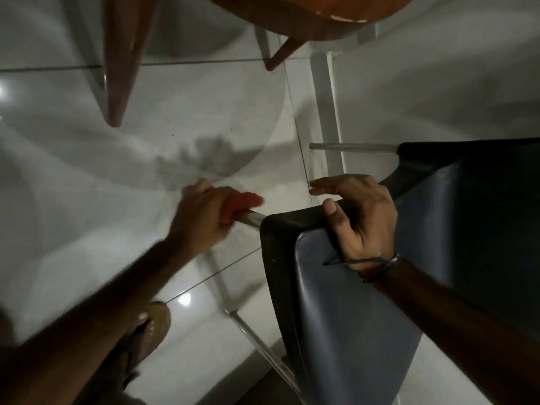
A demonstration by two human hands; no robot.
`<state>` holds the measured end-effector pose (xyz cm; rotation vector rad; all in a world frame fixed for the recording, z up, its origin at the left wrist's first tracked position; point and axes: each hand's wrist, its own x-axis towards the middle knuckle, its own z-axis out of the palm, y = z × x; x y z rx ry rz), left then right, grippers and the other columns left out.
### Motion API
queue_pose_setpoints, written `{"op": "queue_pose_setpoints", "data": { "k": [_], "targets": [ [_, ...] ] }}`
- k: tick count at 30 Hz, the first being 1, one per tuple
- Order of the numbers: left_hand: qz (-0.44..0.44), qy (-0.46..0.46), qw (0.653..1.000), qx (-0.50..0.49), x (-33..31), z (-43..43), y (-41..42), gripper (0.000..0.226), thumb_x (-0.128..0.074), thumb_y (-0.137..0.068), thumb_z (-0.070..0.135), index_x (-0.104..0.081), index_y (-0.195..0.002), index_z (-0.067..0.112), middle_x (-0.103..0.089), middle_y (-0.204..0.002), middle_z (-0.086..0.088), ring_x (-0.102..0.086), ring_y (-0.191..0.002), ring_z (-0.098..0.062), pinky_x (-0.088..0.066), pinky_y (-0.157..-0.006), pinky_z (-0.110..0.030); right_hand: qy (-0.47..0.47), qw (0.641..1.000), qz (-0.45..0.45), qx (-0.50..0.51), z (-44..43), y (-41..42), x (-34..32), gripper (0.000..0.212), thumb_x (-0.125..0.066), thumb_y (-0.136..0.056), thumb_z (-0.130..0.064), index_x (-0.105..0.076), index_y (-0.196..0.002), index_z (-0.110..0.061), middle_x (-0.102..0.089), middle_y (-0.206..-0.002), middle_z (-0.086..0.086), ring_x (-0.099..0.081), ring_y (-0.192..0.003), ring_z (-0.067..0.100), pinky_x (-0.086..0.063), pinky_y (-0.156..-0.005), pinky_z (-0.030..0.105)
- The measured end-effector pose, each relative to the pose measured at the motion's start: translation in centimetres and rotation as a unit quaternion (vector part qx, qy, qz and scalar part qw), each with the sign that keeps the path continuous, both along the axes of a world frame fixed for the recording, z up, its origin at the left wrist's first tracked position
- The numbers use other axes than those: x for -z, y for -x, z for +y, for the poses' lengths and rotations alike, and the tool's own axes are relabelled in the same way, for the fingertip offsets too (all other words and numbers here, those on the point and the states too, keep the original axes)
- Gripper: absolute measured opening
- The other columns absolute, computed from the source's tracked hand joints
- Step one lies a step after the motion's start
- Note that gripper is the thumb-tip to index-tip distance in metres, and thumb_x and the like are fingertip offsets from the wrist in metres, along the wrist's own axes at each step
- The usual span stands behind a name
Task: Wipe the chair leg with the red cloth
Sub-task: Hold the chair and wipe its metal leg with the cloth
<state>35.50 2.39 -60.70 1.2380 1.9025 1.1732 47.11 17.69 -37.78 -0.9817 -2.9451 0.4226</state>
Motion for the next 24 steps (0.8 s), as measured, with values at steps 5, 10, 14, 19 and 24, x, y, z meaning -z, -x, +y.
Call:
{"op": "queue_pose_setpoints", "data": {
  "k": [5, 10, 14, 19, 24],
  "targets": [
    [0.021, -0.057, 0.998, -0.006, -8.2, 0.0, -1.5, 0.055, -0.069, -0.087, 0.038, -0.060, -0.141, 0.050, -0.074, -0.100, 0.018, -0.049, -0.092, -0.013, -0.038, -0.079, -0.025, -0.005, 0.999, -0.030, 0.014, -0.1, 0.4, -0.5, 0.047, -0.045, -0.092, -0.049, -0.081, -0.100, -0.020, -0.083, -0.108, -0.003, -0.074, -0.105, 0.025, -0.054, -0.091, 0.054],
    [-0.148, 0.085, 0.985, -0.013, -0.7, -0.6, -0.5, 0.046, -0.084, -0.093, 0.028, -0.075, -0.137, 0.040, -0.075, -0.121, -0.003, -0.071, -0.102, -0.021, -0.051, -0.101, -0.022, 0.003, 1.000, -0.026, 0.014, -0.1, 0.3, -0.4, 0.047, -0.045, -0.091, -0.050, -0.081, -0.099, -0.020, -0.082, -0.109, -0.004, -0.074, -0.106, 0.022, -0.053, -0.091, 0.051],
    [-0.215, 0.076, 0.974, -0.011, 6.9, -0.7, 0.5, 0.037, -0.079, -0.094, 0.038, -0.081, -0.130, 0.032, -0.081, -0.120, -0.020, -0.076, -0.103, -0.052, -0.066, -0.091, -0.051, 0.012, 1.000, -0.001, 0.009, 0.1, -0.2, -0.1, 0.045, -0.046, -0.092, -0.045, -0.081, -0.100, -0.017, -0.080, -0.112, -0.004, -0.073, -0.111, 0.023, -0.052, -0.093, 0.055],
    [0.051, 0.225, 0.973, 0.025, 15.8, 0.0, 1.2, 0.074, -0.081, -0.084, 0.021, -0.061, -0.143, 0.060, -0.078, -0.125, 0.007, -0.064, -0.095, -0.036, -0.051, -0.083, -0.041, 0.016, 0.999, 0.031, -0.005, 0.4, -1.2, 0.5, 0.042, -0.046, -0.094, -0.040, -0.081, -0.097, -0.016, -0.080, -0.111, -0.004, -0.073, -0.114, 0.024, -0.051, -0.093, 0.057],
    [-0.037, 0.192, 0.978, 0.075, 14.6, -0.1, 2.4, 0.065, -0.058, -0.088, 0.030, -0.061, -0.150, 0.049, -0.080, -0.103, 0.003, -0.072, -0.090, -0.033, -0.062, -0.085, -0.046, 0.011, 1.000, 0.021, -0.004, 0.3, -0.9, 0.7, 0.042, -0.047, -0.092, -0.040, -0.080, -0.096, -0.015, -0.080, -0.110, -0.003, -0.073, -0.111, 0.026, -0.051, -0.092, 0.059]
  ]
}}
